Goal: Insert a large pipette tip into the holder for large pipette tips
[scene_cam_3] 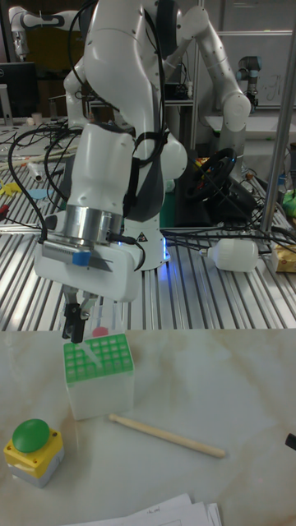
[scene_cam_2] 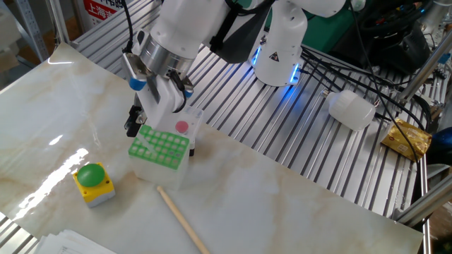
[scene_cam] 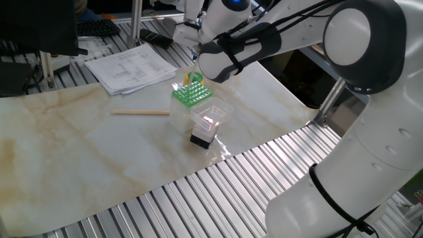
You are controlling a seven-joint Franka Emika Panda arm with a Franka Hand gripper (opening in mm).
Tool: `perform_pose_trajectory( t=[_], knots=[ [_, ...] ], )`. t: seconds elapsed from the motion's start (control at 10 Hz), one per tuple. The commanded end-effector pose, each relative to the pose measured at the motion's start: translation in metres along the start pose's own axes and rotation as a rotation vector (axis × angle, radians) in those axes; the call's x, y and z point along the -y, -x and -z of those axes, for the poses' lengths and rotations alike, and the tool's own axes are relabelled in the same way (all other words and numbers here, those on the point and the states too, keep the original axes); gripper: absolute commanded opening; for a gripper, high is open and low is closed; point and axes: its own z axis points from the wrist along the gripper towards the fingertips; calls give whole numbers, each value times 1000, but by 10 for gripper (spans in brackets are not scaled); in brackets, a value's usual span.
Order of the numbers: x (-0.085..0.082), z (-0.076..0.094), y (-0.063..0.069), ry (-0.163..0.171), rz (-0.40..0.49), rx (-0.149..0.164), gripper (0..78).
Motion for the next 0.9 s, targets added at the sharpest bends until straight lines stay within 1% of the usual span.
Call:
perform_pose_trajectory(
  t=[0.1, 0.2, 0.9],
  knots=[
    [0, -2, -4, 13, -11, 17, 12],
    [1, -4, -7, 15, -12, 19, 12],
    [0, -6, -11, 14, -32, 9, 12]
  ],
)
